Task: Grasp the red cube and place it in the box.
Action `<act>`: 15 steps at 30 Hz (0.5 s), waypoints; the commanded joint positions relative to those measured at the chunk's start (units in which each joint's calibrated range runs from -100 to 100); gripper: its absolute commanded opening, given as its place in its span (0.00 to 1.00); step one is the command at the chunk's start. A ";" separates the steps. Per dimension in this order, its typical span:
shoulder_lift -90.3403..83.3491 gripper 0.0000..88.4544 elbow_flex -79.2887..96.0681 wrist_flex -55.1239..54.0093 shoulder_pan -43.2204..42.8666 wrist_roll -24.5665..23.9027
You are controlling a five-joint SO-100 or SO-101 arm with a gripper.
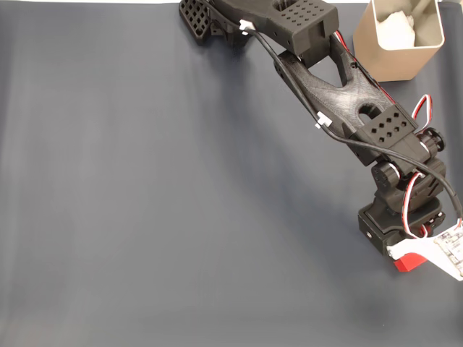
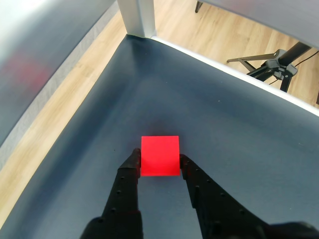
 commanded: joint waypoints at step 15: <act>-20.70 0.04 16.53 0.88 0.70 0.93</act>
